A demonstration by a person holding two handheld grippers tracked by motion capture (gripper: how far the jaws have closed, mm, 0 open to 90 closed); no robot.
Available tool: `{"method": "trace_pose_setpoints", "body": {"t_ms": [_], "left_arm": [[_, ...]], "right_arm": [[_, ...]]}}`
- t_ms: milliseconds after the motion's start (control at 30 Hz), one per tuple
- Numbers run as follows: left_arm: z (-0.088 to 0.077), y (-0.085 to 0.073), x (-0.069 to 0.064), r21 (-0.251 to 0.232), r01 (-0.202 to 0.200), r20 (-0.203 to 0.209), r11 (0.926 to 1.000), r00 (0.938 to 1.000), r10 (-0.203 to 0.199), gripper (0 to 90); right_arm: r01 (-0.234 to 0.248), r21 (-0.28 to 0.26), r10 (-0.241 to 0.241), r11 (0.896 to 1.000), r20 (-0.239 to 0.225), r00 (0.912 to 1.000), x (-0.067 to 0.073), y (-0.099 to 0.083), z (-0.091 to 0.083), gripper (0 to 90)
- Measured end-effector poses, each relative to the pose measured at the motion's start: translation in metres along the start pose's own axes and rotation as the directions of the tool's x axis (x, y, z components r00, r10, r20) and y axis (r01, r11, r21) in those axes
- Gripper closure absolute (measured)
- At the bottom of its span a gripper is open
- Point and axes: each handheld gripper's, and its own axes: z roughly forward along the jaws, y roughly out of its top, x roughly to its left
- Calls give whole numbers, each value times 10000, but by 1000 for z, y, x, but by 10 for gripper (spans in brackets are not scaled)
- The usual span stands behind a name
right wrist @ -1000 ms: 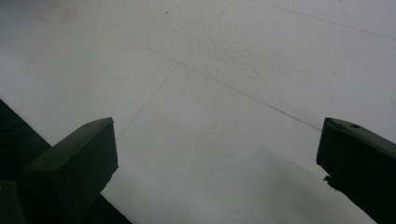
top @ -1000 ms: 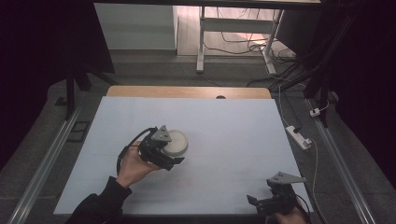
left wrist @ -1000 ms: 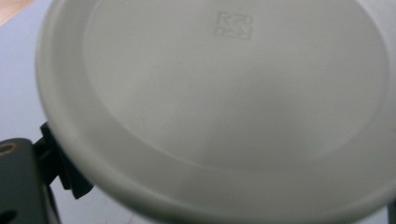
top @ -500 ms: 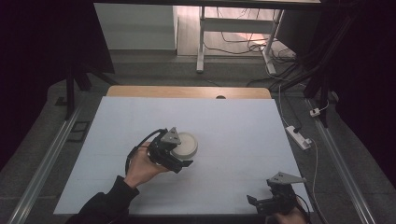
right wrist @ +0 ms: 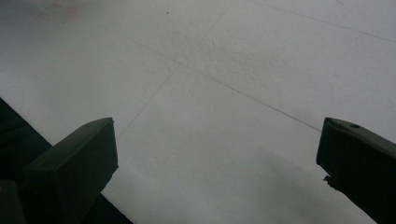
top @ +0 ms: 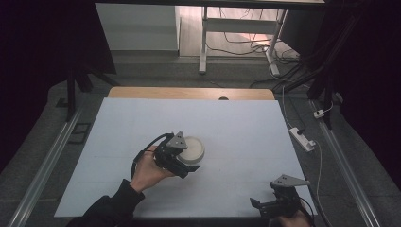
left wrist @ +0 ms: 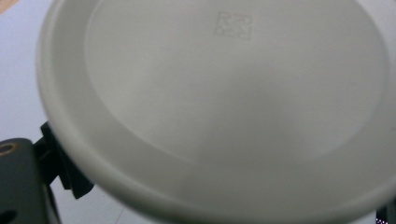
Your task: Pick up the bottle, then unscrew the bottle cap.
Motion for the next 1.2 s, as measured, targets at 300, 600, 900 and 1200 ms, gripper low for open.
{"method": "trace_pose_setpoints", "body": {"t_ms": [300, 600, 900, 1200], "left_arm": [[2, -3, -1, -81, -53, 1, 10000, 10000, 53, 74], [7, -4, -5, -32, -93, 195, 10000, 9998, 94, 74], [3, -3, -6, -154, -129, 218, 9998, 9997, 133, 74], [3, -4, -7, -181, -164, 214, 9997, 9996, 168, 74]], "right_arm": [[129, -164, -128, 9998, 72, 9999, 2, 0, -2, 0], [353, -778, -344, 9963, 122, 9993, 6, 4, -8, 0], [699, -1195, -721, 9904, -135, 9973, 16, 14, -9, 0], [1363, -1459, -1426, 9799, -332, 9892, 30, 27, -8, 0]]}}
